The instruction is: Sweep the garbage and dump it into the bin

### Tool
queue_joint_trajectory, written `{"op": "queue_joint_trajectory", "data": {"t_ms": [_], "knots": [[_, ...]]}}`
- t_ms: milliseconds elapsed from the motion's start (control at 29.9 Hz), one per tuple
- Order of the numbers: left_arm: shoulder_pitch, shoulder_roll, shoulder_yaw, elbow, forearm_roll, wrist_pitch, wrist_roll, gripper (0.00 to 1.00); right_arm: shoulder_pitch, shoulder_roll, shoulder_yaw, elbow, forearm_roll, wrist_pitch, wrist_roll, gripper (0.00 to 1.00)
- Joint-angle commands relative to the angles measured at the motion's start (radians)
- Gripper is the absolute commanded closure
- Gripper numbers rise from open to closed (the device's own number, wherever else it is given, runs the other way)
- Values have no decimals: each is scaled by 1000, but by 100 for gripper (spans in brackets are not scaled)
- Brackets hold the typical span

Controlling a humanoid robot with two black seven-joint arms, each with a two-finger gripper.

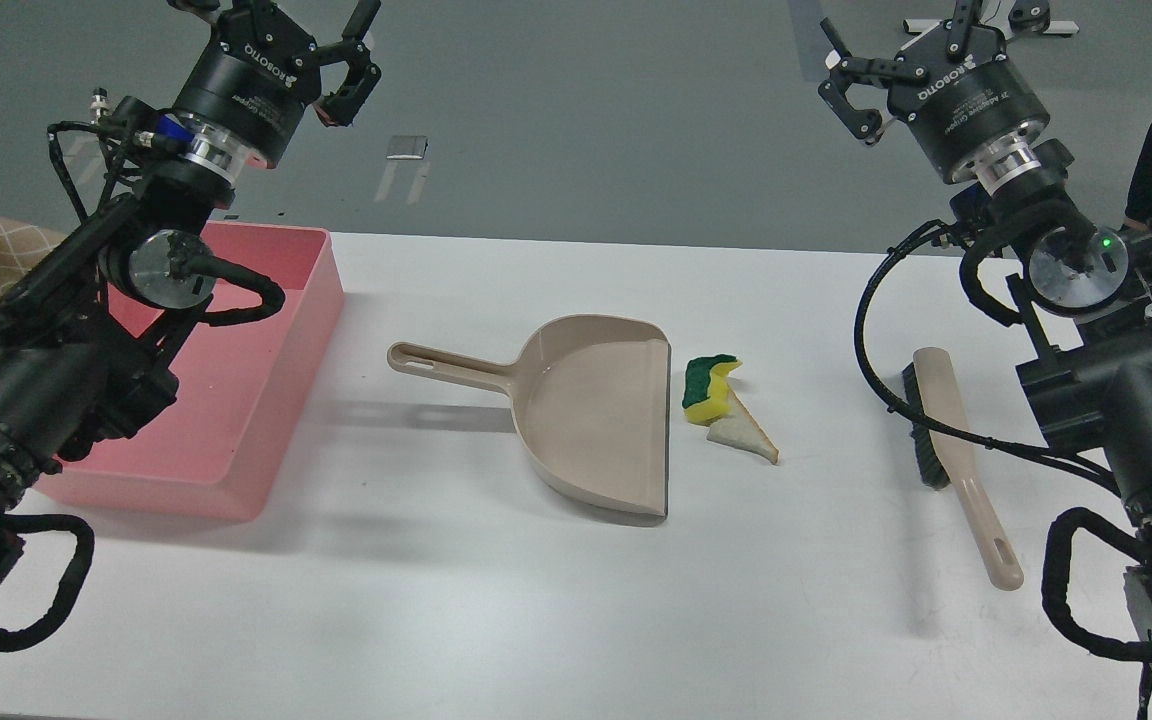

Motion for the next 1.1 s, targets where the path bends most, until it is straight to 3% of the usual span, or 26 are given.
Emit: {"op": "queue_joint_trajectory", "data": {"t_ms": [0,1070], "knots": [[1,1,0,0,0,0,-1,2,2,0,-4,-1,0,0,0,0],[8,-3,5,-9,2,0,0,2,0,3,-5,4,2,0,0,0]]}}
